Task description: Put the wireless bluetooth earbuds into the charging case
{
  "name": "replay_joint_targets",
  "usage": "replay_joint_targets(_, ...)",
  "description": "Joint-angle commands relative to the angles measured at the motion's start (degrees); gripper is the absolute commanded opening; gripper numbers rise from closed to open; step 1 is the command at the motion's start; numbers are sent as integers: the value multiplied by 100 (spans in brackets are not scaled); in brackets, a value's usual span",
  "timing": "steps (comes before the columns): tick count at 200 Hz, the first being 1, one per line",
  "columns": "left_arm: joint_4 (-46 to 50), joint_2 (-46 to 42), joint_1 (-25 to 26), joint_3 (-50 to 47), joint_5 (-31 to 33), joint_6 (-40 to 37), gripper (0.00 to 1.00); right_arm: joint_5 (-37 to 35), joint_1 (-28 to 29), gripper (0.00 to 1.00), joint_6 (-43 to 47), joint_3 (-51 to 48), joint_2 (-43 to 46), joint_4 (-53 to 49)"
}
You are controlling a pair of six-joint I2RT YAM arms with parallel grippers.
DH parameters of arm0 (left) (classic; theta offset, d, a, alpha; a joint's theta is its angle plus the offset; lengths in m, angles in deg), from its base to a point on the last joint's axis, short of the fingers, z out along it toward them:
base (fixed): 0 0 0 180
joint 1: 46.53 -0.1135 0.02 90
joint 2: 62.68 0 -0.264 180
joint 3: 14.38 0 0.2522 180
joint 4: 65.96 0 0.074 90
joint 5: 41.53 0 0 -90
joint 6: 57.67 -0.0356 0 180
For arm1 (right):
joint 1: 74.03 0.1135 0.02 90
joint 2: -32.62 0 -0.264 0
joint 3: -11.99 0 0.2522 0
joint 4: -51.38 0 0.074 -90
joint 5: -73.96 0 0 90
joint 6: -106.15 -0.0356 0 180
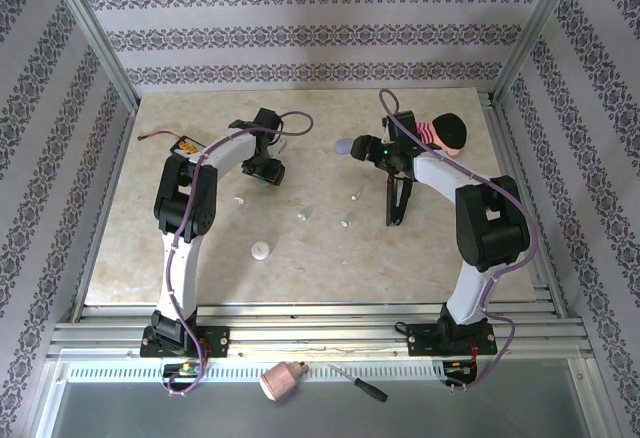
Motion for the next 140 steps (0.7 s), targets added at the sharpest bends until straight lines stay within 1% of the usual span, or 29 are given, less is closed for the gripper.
replay_joint_targets(1,257,163,-14,162,112,50,54,110,132,79,-5,-76,187,81)
replay_joint_targets(13,221,196,-13,172,159,93,52,138,166,79,4,-84,196,77)
replay_joint_targets(20,171,207,-12,156,223,140,46,161,193,79,5,-80,198,74)
replay_joint_targets(38,107,170,-12,125,261,238,42,230,267,79,40,-85,231,55)
replay_joint_targets(45,56,125,-13,87,293,280,39,286,291,79,70,-85,256,74)
replay_joint_targets(62,-127,-96,-14,-90,273,465,36,404,423,79,227,-123,362,175)
replay_joint_targets(75,-386,-354,-14,-302,103,698,35,486,534,79,347,-239,468,376)
replay_joint_targets(110,-1258,-1136,-41,-931,-444,1634,30,744,872,79,685,-890,805,1530)
replay_joint_targets(130,-2001,-1642,-56,-1509,-831,2384,30,725,1114,80,768,-1328,993,2314)
replay_joint_targets(140,-2473,-1890,-74,-1834,-1033,2959,30,716,1234,81,814,-1515,1068,2671)
